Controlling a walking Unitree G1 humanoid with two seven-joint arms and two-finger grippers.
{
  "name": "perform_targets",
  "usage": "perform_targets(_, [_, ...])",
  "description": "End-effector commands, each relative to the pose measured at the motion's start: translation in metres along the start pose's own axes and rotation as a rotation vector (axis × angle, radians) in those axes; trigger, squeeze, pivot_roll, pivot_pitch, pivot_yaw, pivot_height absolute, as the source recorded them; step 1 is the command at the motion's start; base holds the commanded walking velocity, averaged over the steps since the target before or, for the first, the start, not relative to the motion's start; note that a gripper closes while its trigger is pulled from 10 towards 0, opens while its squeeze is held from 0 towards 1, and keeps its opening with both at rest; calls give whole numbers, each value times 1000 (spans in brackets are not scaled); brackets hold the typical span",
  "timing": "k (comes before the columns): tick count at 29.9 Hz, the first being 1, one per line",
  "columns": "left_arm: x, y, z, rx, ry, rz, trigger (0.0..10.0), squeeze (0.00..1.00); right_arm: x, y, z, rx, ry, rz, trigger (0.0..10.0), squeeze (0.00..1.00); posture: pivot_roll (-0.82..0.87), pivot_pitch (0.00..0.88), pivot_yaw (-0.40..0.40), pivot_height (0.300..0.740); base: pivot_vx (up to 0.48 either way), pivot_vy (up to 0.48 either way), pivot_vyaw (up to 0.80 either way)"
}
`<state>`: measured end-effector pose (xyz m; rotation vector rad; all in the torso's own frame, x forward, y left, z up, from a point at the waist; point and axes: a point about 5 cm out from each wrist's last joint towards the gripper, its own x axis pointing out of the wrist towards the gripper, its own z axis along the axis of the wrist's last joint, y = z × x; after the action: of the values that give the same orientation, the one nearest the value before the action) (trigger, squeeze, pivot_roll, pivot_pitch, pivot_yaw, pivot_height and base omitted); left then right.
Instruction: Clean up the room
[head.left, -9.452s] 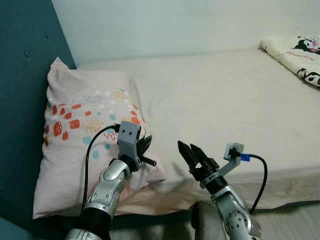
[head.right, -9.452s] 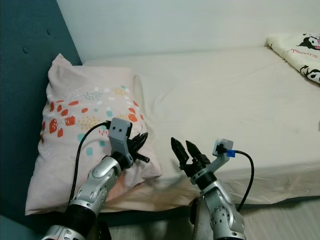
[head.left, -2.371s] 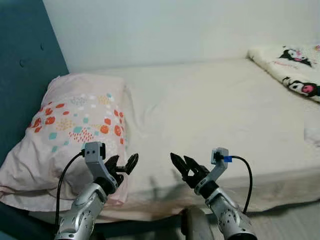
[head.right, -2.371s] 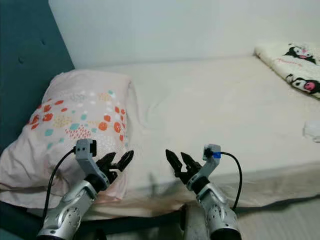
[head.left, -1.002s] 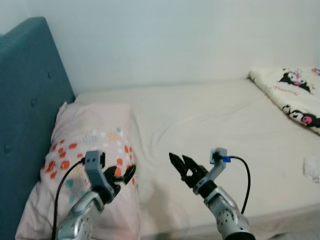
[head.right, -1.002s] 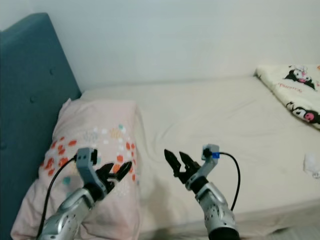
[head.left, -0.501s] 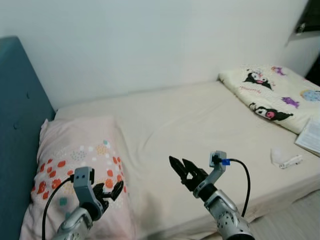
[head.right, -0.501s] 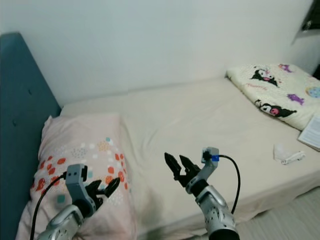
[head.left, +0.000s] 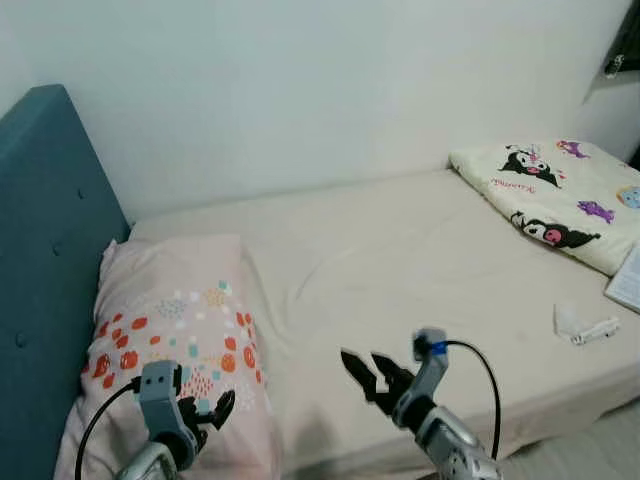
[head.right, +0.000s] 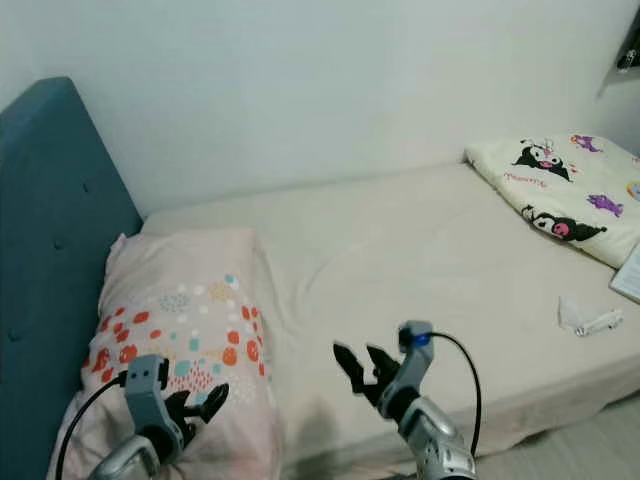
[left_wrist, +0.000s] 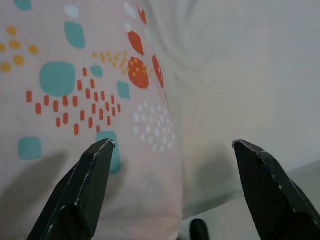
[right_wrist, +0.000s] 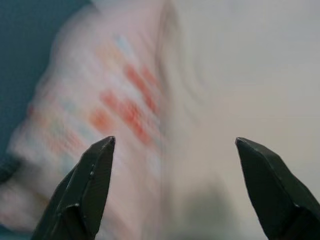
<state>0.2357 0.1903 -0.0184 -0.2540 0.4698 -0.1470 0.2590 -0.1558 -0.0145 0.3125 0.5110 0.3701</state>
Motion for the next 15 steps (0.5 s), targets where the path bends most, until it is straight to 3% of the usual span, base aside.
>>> perform_targets(1, [1, 0, -4, 48, 34, 7, 10000, 0, -2, -4, -13, -62, 77, -55, 10000, 0, -67, 12, -24, 740, 0, -480, 0])
perform_targets(3, [4, -3, -12, 104, 88, 12, 10000, 0, -7, -12, -31, -154, 203, -148, 10000, 0, -67, 9, -22, 740, 0, -480, 0])
perform_targets(5, [4, -4, -17, 106, 114, 17, 10000, 0, -9, -13, -36, -162, 233, -171, 10000, 0, -60, 7, -24, 740, 0, -480, 0])
perform_targets(7, [3, -3, -34, 95, 190, 45, 10000, 0, -13, -15, -43, -155, 264, -175, 10000, 0, -56, 1, -29, 740, 0, -480, 750])
perform_targets(11, [-5, 2, -53, 34, 266, 99, 10000, 0, -16, -17, -48, -160, 284, -185, 10000, 0, -63, 0, -30, 740, 0, -480, 678])
perform_targets(15, [-9, 4, -59, 33, 289, 108, 10000, 0, -18, -22, -49, -163, 281, -220, 10000, 0, -67, 0, -35, 740, 0, -480, 469])
